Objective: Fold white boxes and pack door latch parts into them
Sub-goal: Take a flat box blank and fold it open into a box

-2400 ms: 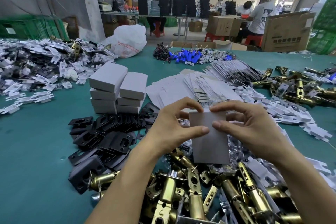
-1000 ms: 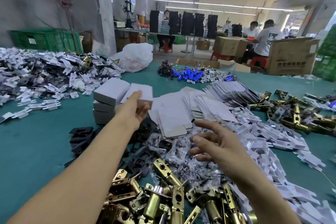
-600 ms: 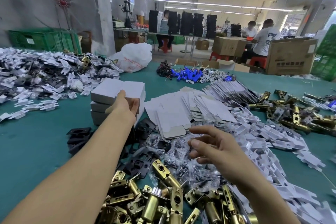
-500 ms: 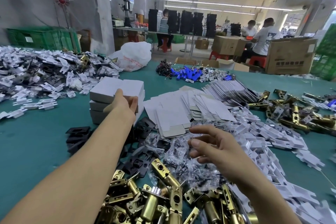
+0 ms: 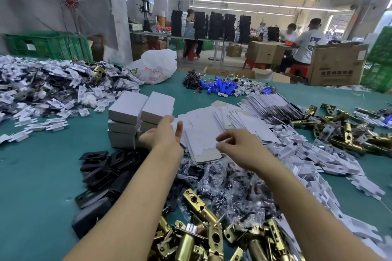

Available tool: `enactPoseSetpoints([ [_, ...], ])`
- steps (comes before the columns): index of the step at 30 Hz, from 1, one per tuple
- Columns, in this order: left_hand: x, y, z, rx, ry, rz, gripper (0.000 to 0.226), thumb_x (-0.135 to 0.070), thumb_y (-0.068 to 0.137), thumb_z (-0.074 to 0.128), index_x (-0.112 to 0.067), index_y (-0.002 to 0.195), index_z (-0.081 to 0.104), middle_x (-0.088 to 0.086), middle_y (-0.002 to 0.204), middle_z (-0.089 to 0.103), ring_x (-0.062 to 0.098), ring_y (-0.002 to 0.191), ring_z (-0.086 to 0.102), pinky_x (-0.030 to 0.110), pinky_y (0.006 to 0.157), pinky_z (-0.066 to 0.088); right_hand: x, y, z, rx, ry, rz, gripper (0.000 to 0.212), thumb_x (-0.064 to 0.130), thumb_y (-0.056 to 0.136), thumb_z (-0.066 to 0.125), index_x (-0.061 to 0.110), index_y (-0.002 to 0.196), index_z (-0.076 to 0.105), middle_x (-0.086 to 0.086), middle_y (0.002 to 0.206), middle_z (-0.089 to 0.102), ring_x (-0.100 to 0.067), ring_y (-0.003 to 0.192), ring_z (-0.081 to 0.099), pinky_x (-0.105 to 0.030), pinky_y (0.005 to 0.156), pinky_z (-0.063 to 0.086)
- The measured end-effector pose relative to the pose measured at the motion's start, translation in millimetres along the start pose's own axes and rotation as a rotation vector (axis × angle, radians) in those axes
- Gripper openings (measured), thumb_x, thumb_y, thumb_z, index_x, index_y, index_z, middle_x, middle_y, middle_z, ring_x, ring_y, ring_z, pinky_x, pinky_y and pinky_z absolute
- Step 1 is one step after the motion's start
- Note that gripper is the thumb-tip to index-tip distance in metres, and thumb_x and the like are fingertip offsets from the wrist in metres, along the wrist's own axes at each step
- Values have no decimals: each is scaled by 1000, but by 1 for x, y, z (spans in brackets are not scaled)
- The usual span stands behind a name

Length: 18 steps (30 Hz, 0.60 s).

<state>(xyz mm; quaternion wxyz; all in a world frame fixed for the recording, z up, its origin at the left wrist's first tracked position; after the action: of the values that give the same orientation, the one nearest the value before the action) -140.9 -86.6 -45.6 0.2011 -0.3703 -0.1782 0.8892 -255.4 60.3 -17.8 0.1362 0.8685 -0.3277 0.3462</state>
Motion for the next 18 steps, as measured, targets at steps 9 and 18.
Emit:
enactPoseSetpoints([
  [9,21,-23,8,173,62,-276,18,11,92,51,-5,83,50,6,72,46,11,56,41,18,41,50,-25,51,36,-51,-545,214,55,55,91,49,8,118,56,-16,124,61,-35,114,54,-39,86,43],
  [18,45,-33,-11,208,176,-383,13,-2,93,61,-12,88,55,2,77,45,9,61,43,21,44,45,-33,48,32,-194,-376,339,47,45,69,74,14,101,59,-10,109,67,-33,105,61,-43,89,53],
])
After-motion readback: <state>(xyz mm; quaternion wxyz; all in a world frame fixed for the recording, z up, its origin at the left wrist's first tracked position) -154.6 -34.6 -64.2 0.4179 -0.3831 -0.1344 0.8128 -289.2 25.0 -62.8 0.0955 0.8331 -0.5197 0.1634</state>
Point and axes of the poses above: each hand's wrist, its own y-axis towards the middle knuckle, its own z-axis out of the palm, x = y × z, the point moved 6 cm from there along y, towards the middle knuckle
